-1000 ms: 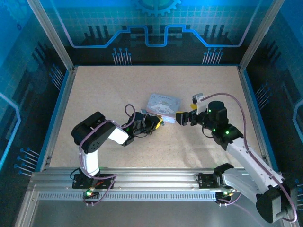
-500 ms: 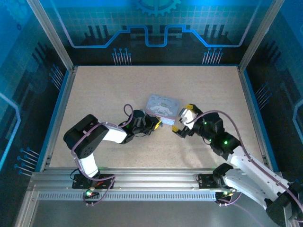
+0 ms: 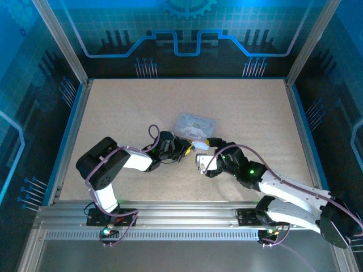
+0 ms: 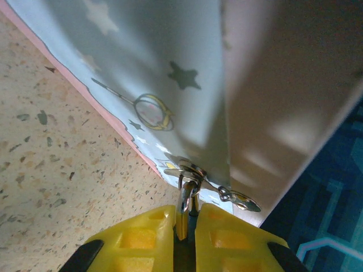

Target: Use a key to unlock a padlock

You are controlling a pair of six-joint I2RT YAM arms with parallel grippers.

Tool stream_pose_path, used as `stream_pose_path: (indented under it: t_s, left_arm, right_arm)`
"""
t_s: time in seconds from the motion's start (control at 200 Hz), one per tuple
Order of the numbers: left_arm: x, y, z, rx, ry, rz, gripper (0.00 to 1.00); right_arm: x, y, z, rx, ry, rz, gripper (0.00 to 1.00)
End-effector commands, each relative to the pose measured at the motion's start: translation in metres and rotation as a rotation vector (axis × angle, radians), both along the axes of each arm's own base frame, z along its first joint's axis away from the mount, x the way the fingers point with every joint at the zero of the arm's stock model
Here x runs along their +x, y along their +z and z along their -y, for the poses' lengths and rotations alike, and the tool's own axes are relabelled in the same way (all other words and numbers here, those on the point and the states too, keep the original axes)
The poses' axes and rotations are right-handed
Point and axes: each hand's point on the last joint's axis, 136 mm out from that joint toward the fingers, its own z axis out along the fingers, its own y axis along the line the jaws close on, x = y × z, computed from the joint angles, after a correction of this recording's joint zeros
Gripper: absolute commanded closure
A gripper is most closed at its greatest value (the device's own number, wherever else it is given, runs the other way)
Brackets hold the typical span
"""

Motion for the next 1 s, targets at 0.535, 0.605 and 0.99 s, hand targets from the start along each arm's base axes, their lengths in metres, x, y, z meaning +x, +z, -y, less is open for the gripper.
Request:
stream_pose_path:
  t_s: [0.535,0.605,0.99]
  left_arm:
    - [0.006,0.022,0.010,-0.074,0.005,0.021,1.00]
    - [0.006,0.021,0.010,-0.079,0.005,0.020,1.00]
    - [0.005,0.021,0.010,-0.087,0.007,0.016,1.00]
  right_arm:
    - [0.025,-0.035,-0.041,0.076,0.096,-0.036,0.12]
    - [0.027,-0.035,-0.042,0.082,0.093,-0.043,0.15]
    - [0.044,-0.042,-0.047,0.081,0.060,-0.066,0.38]
